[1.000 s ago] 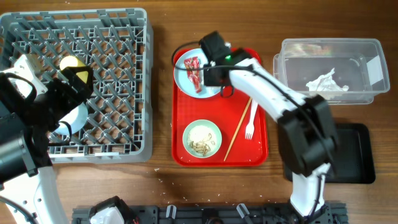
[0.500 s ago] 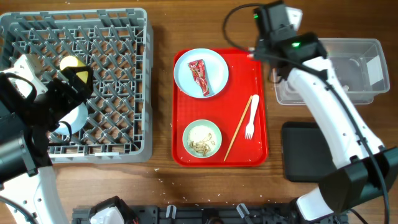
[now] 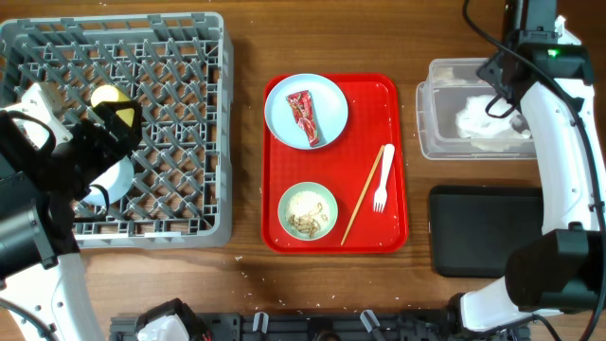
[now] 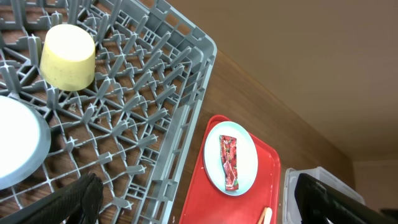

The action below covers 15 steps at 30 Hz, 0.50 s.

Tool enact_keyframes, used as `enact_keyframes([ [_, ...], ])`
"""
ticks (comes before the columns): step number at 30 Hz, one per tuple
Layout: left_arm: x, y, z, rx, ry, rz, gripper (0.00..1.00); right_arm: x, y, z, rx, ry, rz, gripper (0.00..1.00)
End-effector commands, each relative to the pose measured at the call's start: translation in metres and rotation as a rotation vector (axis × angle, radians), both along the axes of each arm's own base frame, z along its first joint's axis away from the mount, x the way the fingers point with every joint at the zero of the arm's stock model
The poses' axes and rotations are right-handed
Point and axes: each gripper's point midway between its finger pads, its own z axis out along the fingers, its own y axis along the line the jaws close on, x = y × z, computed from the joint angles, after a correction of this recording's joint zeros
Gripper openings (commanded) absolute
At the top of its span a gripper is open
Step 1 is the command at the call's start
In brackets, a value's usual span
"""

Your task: Sort waste into correct bins and load items into the dishwasher rack

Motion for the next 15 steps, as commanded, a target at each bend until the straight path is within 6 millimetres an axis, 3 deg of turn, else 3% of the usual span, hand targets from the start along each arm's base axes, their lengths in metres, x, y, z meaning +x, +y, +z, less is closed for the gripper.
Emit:
enact_keyframes([
  [1,0.000,-0.001,0.002,0.012,-0.010,-0.007,1.00,0.013,0.033,-0.006,0.102,0.005,0.234,1.00],
  [3,0.000,-0.001,0.002,0.012,-0.009,-0.007,1.00,0.022,0.064,-0.005,0.190,-0.015,0.429,1.00],
  [4,0.000,-0.001,0.002,0.012,-0.009,-0.007,1.00,0.026,0.100,0.000,0.290,-0.051,0.647,1.00],
  [8,0.000,-0.001,0.002,0.011,-0.008,-0.007,1.00,0.015,0.181,0.021,0.480,-0.152,1.051,0.99],
  [11,0.001,-0.001,0.001,0.010,-0.005,-0.007,1.00,0.008,0.218,0.021,0.455,-0.136,1.148,1.00],
  [15,0.001,-0.001,0.001,0.011,-0.005,-0.008,1.00,0.001,0.263,0.010,0.298,-0.075,1.219,1.00],
])
